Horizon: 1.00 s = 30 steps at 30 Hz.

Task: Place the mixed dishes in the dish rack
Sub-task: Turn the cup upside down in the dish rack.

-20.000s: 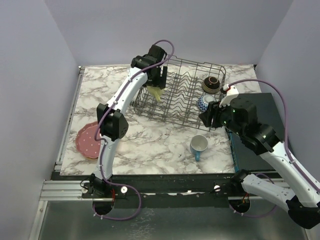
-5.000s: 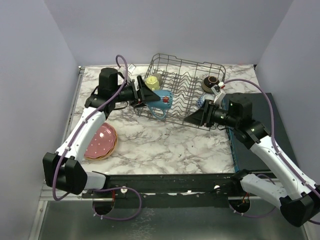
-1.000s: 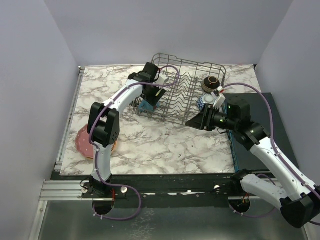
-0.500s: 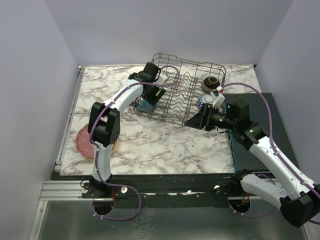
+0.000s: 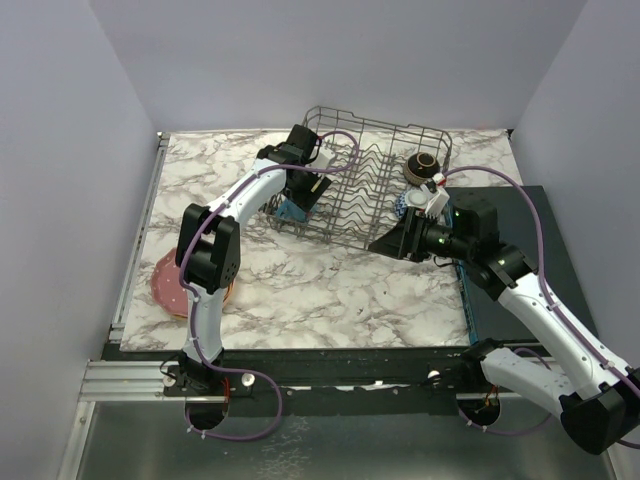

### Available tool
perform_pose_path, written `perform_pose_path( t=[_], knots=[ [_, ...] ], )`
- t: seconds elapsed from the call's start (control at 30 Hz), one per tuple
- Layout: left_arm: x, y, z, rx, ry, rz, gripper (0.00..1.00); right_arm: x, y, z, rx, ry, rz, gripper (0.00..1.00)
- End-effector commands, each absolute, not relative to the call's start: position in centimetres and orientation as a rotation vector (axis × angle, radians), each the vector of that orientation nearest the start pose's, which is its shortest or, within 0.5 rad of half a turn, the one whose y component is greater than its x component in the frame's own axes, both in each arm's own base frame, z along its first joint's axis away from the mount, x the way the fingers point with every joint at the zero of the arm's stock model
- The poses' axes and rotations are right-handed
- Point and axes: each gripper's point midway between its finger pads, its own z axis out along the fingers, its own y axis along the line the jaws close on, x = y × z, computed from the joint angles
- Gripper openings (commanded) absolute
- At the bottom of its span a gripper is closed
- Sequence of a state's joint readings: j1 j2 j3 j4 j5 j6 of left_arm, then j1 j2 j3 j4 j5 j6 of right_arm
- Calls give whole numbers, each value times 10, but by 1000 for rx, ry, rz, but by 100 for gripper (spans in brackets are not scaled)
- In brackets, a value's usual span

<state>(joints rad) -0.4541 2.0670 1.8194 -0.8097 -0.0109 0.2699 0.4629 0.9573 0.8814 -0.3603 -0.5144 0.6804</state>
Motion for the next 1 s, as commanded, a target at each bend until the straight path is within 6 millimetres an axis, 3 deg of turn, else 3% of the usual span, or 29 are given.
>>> perform_pose_path(
  t=[0.0, 0.13, 0.2, 0.67, 0.97],
  knots=[
    [451, -204, 120, 901, 2422, -26, 65, 215, 231, 252, -135, 2156, 1229, 61],
    [451, -205, 122, 900, 2416, -27, 73, 214, 230, 253, -136, 2153, 1229, 62],
    [451, -205, 123, 899, 2415, -23, 98, 214, 230, 252, -136, 2153, 1231, 62],
    [450, -207, 133, 895, 2394, -9, 99, 213, 231, 255, -135, 2147, 1238, 62],
    [450, -204, 151, 867, 2360, 32, 99, 212, 231, 257, -144, 2149, 1240, 63]
  ],
)
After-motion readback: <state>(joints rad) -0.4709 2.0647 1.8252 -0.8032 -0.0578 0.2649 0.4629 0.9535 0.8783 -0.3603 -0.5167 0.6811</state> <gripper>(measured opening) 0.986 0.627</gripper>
